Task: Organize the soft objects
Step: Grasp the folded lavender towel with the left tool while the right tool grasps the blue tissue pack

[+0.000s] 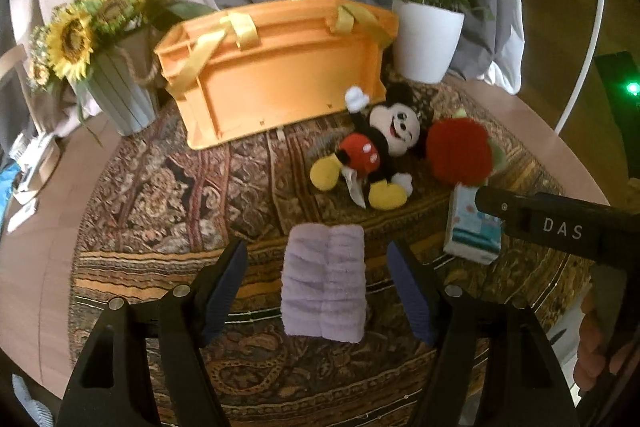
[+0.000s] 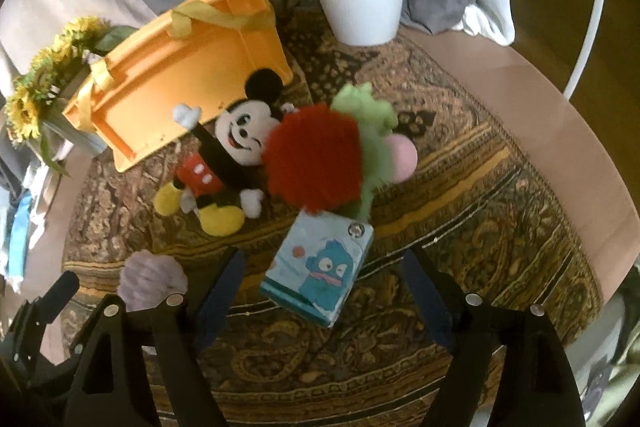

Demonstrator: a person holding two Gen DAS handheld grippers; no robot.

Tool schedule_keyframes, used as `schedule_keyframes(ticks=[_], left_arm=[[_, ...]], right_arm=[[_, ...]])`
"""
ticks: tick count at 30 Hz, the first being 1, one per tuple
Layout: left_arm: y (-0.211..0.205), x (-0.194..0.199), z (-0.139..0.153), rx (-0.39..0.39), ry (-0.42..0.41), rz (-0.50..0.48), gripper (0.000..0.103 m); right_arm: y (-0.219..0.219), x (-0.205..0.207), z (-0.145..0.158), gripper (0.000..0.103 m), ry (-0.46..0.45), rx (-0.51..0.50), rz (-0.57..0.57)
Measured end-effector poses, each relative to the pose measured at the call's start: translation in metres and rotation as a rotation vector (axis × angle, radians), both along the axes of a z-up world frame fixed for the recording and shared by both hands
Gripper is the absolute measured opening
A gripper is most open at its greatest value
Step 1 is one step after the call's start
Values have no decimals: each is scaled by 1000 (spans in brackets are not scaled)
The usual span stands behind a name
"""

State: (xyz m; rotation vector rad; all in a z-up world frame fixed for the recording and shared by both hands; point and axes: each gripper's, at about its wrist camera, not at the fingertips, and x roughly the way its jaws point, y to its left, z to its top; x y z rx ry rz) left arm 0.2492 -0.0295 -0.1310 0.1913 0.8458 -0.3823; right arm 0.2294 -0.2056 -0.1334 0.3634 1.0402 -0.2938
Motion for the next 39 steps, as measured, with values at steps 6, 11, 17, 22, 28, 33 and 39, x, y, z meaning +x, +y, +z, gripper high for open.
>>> schedule_keyframes(ticks=[6,11,17,22,28,33,39], left_arm=[[-3,10,-20,1,56,-37,74],[-4,17,-33,5,99,-70,74],[-10,24,-45,1,130,-109,74],[-13,31,-54,-15,164,-124,74],[-11,38,-63,-16,192,-120,62],[-12,38,-67,2,184,-124,50],[-7,37,-64,-32,187,-112,48]], right_arm=[[-2,4,-15,82,48,13,-44],[0,7,-26,82,69,11,-71],[1,11,-35,82,84,18,-103],[5,14,-34,82,88,3,-104],[10,19,-37,82,92,-25,-94],[12,19,-42,82,106,-46,-90],[16,18,-43,67,100,-50,-64]])
